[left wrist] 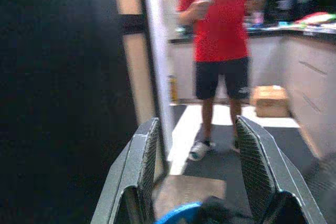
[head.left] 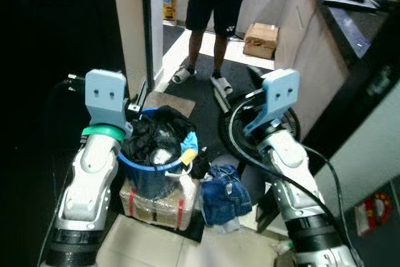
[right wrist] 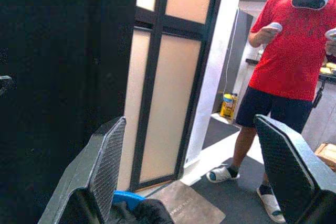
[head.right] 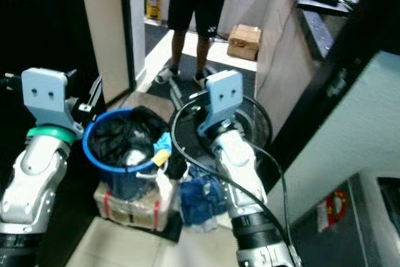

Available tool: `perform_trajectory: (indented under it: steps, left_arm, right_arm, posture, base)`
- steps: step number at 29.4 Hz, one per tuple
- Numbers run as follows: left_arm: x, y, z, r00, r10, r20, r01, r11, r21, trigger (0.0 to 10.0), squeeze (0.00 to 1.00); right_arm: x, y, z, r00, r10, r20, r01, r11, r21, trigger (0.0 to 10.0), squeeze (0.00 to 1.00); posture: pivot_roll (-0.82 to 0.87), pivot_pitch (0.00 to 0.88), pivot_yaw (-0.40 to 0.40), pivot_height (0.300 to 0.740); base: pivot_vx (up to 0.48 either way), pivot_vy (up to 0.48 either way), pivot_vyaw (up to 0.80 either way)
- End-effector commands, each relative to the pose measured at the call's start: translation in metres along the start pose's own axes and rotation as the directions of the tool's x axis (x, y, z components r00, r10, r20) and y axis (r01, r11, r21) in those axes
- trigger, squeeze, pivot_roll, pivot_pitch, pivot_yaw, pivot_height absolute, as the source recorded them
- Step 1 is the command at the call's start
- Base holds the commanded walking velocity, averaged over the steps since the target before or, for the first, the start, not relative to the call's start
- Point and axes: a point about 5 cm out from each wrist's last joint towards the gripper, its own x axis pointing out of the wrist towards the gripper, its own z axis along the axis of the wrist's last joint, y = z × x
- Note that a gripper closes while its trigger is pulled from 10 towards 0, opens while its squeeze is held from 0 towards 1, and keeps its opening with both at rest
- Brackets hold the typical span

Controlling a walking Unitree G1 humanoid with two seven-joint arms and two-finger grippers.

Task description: Clothes washing

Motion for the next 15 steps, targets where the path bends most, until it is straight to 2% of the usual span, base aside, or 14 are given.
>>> perform_trajectory:
  steps: [1,6,13,15]
  left_arm:
    - [0.000,-0.006,-0.001,1.000,-0.019,-0.004,0.019,1.000,0.000,10.0,0.00]
    - [-0.001,-0.005,-0.001,1.000,-0.017,-0.005,0.017,1.000,0.000,10.0,0.00]
    - [-0.001,-0.005,-0.003,1.000,-0.016,-0.011,0.016,1.000,-0.002,10.0,0.00]
    - [-0.005,-0.006,-0.014,0.999,-0.022,-0.049,0.022,1.000,-0.013,10.0,0.00]
  right_arm:
    - [-0.003,-0.006,-0.002,1.000,-0.016,-0.015,0.016,1.000,-0.006,10.0,0.00]
    - [-0.003,-0.006,-0.002,1.000,-0.015,-0.015,0.015,1.000,0.002,10.0,0.00]
    - [-0.004,-0.006,-0.003,1.000,-0.023,-0.021,0.023,1.000,-0.004,10.0,0.00]
    - [-0.008,-0.009,-0.015,0.997,-0.043,-0.066,0.042,0.999,-0.008,10.0,0.00]
  posture:
    - [0.09,0.017,-0.019,0.740]
    - [0.09,0.019,-0.020,0.740]
    - [0.09,0.020,-0.021,0.740]
    - [0.08,0.019,-0.022,0.740]
  base:
    - [0.480,0.000,0.74]
    - [0.480,0.000,0.74]
    - [0.480,0.000,0.00]
    - [0.339,0.000,0.00]
